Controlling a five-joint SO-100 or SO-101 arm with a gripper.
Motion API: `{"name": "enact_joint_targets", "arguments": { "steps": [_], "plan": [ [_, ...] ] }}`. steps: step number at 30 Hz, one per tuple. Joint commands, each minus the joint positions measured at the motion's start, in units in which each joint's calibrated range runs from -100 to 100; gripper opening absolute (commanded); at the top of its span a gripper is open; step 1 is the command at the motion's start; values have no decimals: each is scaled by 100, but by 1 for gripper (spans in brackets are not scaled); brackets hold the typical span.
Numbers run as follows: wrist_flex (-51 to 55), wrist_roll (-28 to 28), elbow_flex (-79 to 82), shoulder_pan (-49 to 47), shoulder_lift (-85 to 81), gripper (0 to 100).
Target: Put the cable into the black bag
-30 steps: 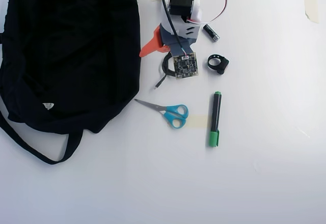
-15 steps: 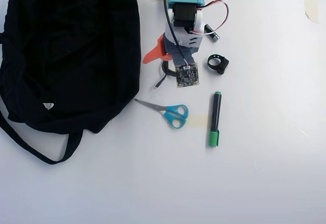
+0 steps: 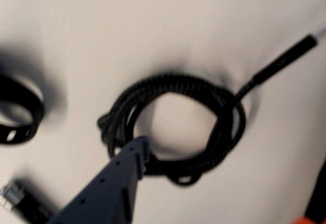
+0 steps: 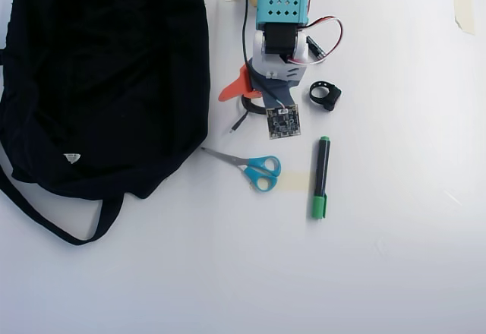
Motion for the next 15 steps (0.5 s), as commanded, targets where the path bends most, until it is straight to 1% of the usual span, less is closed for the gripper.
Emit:
{"name": "enact_joint_targets", "arguments": {
  "steps": [1,4,15],
  "plan": [
    [-534,0,232,-29,-29,47],
    [-775,0,430,-37,-29,47],
    [-792,32,825,-44,-29,47]
  ]
}}
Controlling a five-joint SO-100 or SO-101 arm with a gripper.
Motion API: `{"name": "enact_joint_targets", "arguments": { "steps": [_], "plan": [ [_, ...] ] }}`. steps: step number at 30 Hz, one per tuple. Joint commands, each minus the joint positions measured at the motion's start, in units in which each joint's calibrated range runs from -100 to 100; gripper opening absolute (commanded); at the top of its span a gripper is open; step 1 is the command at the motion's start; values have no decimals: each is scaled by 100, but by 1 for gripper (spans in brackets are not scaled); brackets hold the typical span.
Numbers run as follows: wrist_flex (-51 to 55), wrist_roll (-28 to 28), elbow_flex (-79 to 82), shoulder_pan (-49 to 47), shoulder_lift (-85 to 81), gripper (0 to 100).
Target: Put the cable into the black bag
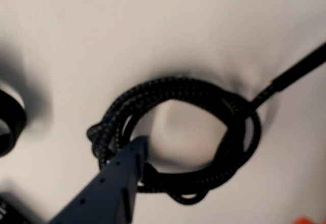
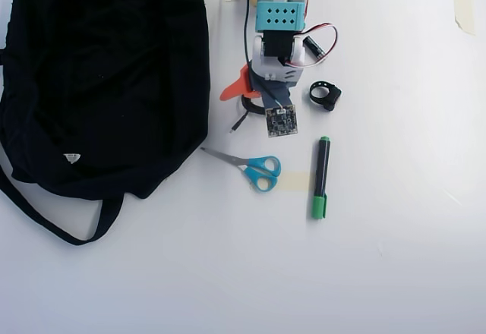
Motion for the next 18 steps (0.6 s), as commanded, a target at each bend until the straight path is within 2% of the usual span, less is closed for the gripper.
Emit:
{"name": "enact_joint_targets", "arguments": {
  "steps": [1,18],
  "plan": [
    [-63,32,57,-44,-37,47],
    [-235,58,165,-37,-29,47]
  ]
}}
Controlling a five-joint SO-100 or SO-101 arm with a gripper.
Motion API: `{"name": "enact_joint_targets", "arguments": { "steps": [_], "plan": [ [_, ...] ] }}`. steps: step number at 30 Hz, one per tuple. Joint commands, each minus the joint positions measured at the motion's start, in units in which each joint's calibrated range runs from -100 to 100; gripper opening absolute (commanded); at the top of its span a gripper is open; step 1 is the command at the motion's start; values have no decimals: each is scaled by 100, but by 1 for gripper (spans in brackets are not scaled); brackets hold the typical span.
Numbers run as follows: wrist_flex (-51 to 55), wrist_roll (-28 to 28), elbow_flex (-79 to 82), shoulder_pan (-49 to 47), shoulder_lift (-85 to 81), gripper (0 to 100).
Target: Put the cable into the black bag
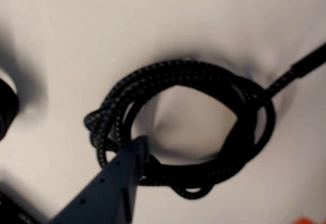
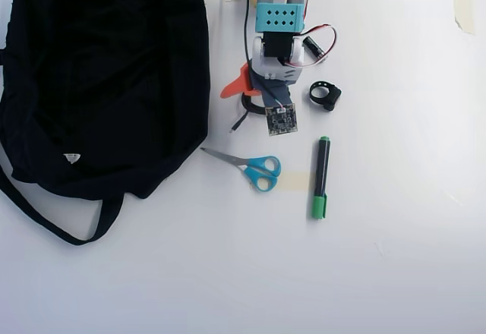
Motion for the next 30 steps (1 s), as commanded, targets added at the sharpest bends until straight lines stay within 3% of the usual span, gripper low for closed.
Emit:
{"name": "enact_joint_targets", "arguments": {
  "steps": [1,30],
  "plan": [
    [-269,24,-6,-37,-21,47],
    [-872,19,156,31,460,47]
  ]
}}
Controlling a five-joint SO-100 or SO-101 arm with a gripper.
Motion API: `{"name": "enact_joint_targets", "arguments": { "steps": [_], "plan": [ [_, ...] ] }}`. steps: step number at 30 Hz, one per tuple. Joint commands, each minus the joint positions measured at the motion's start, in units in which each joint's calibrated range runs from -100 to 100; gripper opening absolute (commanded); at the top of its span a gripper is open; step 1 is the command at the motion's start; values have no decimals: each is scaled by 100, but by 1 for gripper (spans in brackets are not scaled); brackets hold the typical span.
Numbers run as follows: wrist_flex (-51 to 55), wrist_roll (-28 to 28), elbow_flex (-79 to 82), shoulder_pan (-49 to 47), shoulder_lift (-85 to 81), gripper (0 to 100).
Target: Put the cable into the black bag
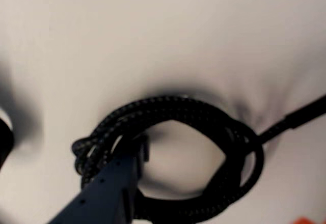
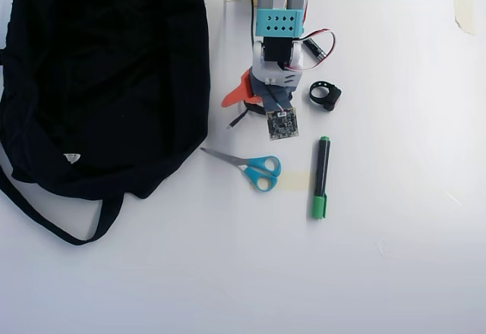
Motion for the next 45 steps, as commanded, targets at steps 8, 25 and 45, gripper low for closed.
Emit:
{"name": "enact_joint_targets", "arguments": {
  "steps": [8,25,45],
  "plan": [
    [-99,14,7,23,62,47],
    [-99,14,16,23,54,26],
    [-99,14,7,46,45,5]
  ]
}}
